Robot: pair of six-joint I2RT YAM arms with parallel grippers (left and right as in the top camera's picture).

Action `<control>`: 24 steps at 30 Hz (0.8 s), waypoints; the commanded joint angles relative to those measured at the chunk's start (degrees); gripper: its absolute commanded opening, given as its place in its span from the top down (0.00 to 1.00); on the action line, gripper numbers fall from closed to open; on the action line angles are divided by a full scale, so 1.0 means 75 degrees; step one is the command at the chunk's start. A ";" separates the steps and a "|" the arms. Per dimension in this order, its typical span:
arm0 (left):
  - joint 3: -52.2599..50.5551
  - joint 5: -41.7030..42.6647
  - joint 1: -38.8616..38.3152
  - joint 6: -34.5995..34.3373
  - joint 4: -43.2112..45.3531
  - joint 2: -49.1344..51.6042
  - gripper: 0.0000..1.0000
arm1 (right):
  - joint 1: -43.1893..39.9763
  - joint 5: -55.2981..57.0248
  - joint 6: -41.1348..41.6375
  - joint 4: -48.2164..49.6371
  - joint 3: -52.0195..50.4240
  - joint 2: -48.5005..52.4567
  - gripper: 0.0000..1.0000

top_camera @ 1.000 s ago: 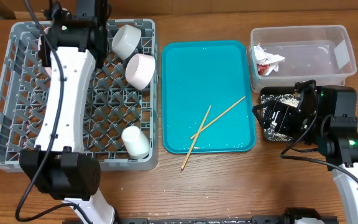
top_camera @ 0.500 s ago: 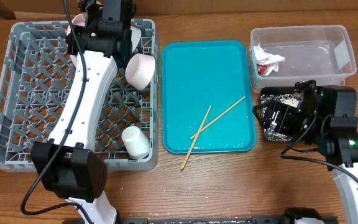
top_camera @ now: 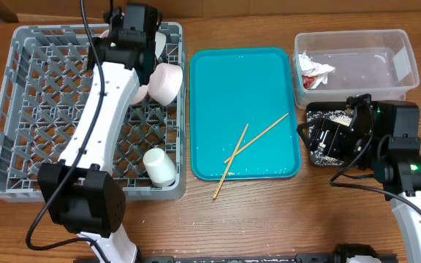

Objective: Sort waste into correct bins and load items into the dishwasher
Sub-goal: 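Lift the white plate with left gripper and stand it in the rack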

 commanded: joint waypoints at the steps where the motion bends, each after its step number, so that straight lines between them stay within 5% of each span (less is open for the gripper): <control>1: -0.0137 -0.0318 0.0000 -0.0303 0.0038 0.0044 0.96 | -0.0020 0.0029 -0.0026 0.0041 0.0026 -0.0041 0.01; 10: -0.0064 -0.0659 -0.0006 -0.0277 0.0233 -0.0055 0.96 | -0.0020 0.0029 -0.0023 0.0041 0.0026 -0.0041 0.00; 17: -0.0064 -0.2124 -0.0073 -0.0143 0.0085 -0.0152 0.96 | -0.0020 0.0029 -0.0026 0.0041 0.0026 -0.0041 0.00; 24: -0.0233 0.0315 -0.0064 -0.0181 0.0067 -0.0137 0.96 | -0.0020 0.0029 -0.0026 0.0041 0.0026 -0.0041 0.00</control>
